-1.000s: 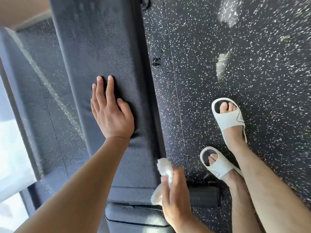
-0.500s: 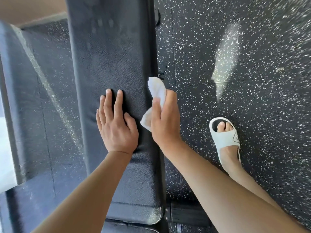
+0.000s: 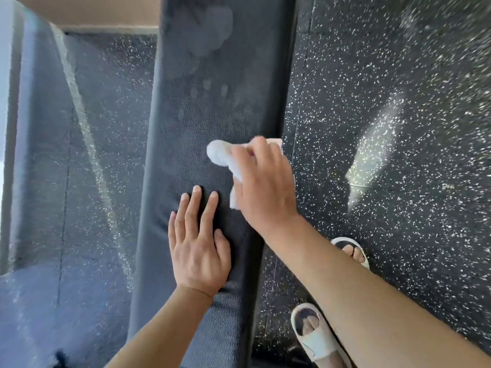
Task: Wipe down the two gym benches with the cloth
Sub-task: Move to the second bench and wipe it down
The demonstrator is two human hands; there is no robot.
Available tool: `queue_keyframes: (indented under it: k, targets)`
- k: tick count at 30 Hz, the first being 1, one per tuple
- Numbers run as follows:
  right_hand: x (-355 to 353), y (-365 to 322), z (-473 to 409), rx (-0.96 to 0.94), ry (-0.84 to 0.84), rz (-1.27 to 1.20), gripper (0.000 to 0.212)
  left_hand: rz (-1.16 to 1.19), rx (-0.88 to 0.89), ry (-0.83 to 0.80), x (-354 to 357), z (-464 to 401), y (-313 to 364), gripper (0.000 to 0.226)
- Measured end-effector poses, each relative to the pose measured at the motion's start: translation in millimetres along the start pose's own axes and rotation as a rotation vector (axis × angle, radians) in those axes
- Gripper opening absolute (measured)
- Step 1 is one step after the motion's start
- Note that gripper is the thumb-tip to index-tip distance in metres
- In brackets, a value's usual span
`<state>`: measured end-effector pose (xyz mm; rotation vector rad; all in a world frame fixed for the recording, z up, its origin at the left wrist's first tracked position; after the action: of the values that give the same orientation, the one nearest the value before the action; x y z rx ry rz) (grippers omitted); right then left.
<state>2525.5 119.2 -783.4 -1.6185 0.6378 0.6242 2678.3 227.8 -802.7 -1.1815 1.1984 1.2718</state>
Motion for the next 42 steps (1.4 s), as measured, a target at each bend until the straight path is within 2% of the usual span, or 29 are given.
queue_keyframes:
  k: [2, 7, 9, 13, 17, 19, 21, 23, 27, 29, 31, 33, 35, 37, 39, 42]
  targets:
    - [9.4, -2.9, -64.6, -0.086, -0.008, 0.14, 0.024, -0.007, 0.001, -0.01, -1.8, -1.6, 2.2, 0.07]
    - [53.6, -15.8, -187.7, -0.277, -0.281, 0.342, 0.054, -0.012, 0.001, -0.037, -2.4, -3.8, 1.8, 0.072]
    - [59.6, -21.6, -207.0, -0.313, -0.327, 0.362, 0.055, -0.014, 0.011, -0.038, -2.3, -4.5, 1.0, 0.071]
    - [49.1, -31.0, -165.4, -0.338, -0.223, 0.215, 0.015, -0.008, 0.02, -0.043, -0.4, -0.6, -1.6, 0.072]
    - [29.0, -37.0, -54.4, -0.641, -0.424, 0.029, 0.025, 0.022, 0.008, -0.021, -1.6, -1.7, -0.8, 0.071]
    - [18.1, -26.2, -42.6, -0.79, -0.502, 0.077, 0.028, 0.031, 0.004, -0.026, -1.8, -2.2, -0.4, 0.073]
    - [10.1, -17.6, -71.3, -0.897, -0.466, 0.116, 0.03, 0.034, 0.01, -0.034, -2.3, -2.2, 0.0, 0.074]
    - [9.6, -14.0, -117.6, -0.884, -0.362, 0.182, 0.035, 0.041, 0.023, -0.04, -1.8, -2.1, 0.0, 0.073]
    - [30.9, -15.9, -193.5, -0.384, -0.179, 0.31, 0.021, 0.059, 0.037, -0.045, 1.0, 0.0, -0.4, 0.073]
    - [48.1, -39.3, -188.4, -0.284, -0.112, 0.301, 0.017, 0.064, 0.036, -0.043, 2.6, 0.3, -0.7, 0.074]
    - [70.4, -73.5, -161.1, -0.389, -0.136, 0.229, 0.013, 0.075, 0.044, -0.045, 2.3, -1.2, -1.0, 0.073]
    - [95.0, -105.7, -120.3, -0.544, -0.253, 0.148, 0.015, 0.091, 0.047, -0.047, 1.2, -3.3, -1.7, 0.071]
    - [111.3, -124.5, -87.0, -0.611, -0.365, 0.093, 0.016, 0.116, 0.046, -0.044, 0.4, -2.7, -1.5, 0.062]
    - [116.7, -130.1, -72.2, -0.616, -0.446, 0.086, 0.014, 0.129, 0.047, -0.043, -3.0, -1.2, -1.5, 0.055]
    - [116.3, -129.2, -76.9, -0.676, -0.513, 0.073, 0.016, 0.134, 0.048, -0.071, -5.3, -3.6, -2.3, 0.061]
    - [110.3, -117.1, -91.0, -0.929, -0.677, 0.089, 0.027, 0.144, 0.04, -0.106, -12.5, -17.6, -1.7, 0.061]
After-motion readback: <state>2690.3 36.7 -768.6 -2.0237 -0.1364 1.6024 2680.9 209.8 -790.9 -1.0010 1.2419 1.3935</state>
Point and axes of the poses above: each hand's wrist, its own z-axis away from the middle knuckle, its own x-axis out of the palm, y = z × x, the point moved 5 cm from there along -z, towards the middle knuckle, and after that the axes turned 7 degrees about -z, right-handed, at the moved point
